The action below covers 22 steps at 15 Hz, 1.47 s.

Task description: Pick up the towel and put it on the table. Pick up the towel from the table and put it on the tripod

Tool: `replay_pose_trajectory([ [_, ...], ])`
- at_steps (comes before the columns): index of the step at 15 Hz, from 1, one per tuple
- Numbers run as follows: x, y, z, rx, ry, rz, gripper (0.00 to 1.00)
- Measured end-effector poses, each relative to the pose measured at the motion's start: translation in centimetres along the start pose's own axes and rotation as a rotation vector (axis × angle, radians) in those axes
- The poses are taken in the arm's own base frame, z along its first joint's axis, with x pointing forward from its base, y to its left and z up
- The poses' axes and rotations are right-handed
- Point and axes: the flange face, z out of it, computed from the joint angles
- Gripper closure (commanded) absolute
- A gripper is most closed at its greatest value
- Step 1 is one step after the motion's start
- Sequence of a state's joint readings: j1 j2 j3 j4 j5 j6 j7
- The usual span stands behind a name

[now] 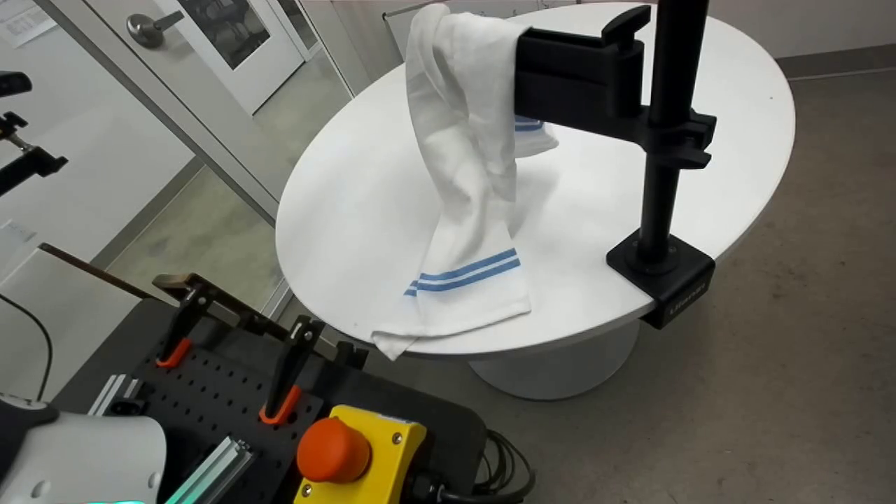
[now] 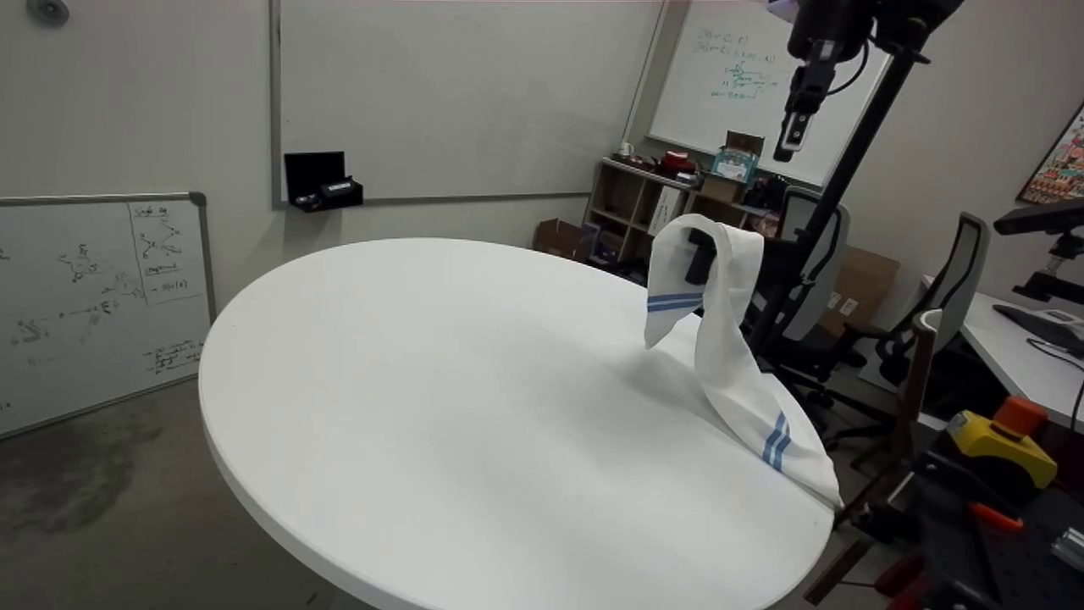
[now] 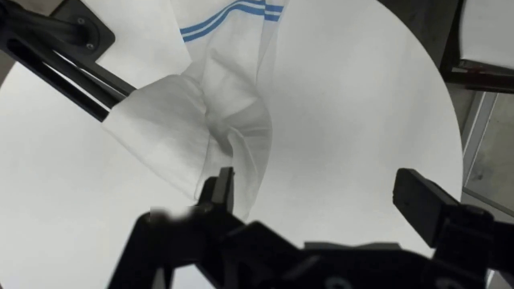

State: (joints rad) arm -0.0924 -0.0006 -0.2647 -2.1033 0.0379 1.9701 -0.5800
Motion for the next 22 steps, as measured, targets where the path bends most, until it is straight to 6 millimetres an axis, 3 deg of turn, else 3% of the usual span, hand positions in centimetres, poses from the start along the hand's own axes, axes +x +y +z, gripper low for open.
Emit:
replay_pose_trajectory([
  [5, 3.9, 0.9, 4.7, -0.033, -0.014, -0.003, 0.00],
  [12, 5.8, 2.5, 7.3, -0.032, -0.036, 0.034, 0.00],
  [13, 5.9, 2.7, 7.6, -0.031, -0.040, 0.036, 0.08],
  [15, 6.1, 3.0, 8.3, -0.028, -0.048, 0.041, 0.33],
  [18, 6.2, 3.5, 9.2, -0.023, -0.060, 0.047, 0.55],
  [20, 6.2, 3.8, 9.3, -0.026, -0.061, 0.050, 0.56],
  [21, 6.2, 4.0, 9.1, -0.028, -0.057, 0.053, 0.81],
  [22, 6.2, 4.2, 9.0, -0.028, -0.055, 0.057, 0.81],
])
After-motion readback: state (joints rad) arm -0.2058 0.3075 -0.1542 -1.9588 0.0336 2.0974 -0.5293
